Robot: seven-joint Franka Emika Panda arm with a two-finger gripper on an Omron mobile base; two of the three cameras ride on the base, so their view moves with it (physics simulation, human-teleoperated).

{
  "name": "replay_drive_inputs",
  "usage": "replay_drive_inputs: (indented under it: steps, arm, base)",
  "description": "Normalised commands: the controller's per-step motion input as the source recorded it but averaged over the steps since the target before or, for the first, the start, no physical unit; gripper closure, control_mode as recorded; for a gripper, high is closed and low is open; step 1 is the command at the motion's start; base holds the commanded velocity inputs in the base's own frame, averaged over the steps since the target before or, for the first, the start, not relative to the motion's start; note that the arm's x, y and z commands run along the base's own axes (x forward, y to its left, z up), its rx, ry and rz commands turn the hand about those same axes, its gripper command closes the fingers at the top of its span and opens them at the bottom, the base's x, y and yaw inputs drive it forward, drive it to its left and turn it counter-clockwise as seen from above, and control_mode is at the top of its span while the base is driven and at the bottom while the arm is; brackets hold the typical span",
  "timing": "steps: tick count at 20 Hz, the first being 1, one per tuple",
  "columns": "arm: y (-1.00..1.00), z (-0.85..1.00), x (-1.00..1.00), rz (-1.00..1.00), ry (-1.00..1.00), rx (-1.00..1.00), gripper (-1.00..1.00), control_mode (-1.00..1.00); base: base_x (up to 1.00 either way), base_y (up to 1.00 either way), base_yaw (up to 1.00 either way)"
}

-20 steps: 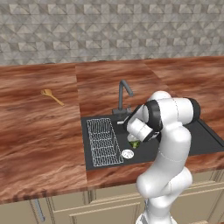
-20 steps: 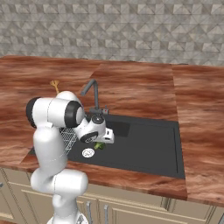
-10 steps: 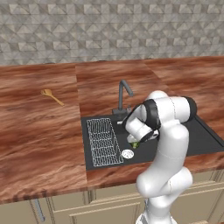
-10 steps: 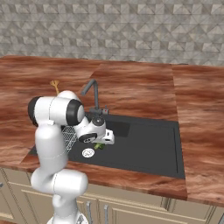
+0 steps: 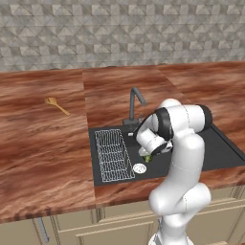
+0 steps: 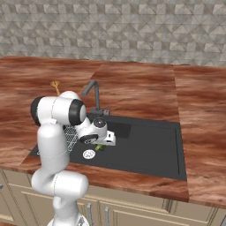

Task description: Turn on the sink faucet. Then move the broccoli from the counter to the sink. Turn off the sink. Move the vegetable from the sink to the pot next to the stove. Finally move the pot to the front right burner.

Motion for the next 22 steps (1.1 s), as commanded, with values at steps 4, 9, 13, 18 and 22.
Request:
replay_drive_inputs:
  steps: [4,9,13,18,22]
  arm:
    - [0.03,-0.05,0.09,0.00,0.03,0.00,-1.00,-1.00]
    - [0.11,-0.06,0.06,0.00,0.04,0.00,-1.00,-1.00]
    - [0.15,-0.04,0.04,0.00,0.05,0.00,-1.00,-1.00]
    - [0.14,-0.01,0.08,0.00,0.04,0.00,-1.00,-1.00]
    - [0.03,0.00,0.11,0.00,0.02,0.00,-1.00,-1.00]
  base:
    - [0.00,0.00,0.00]
    - [0.00,0.00,0.00]
    - [0.00,0.00,0.00]
    - [0.00,0.00,0.00]
    - [0.00,0.00,0.00]
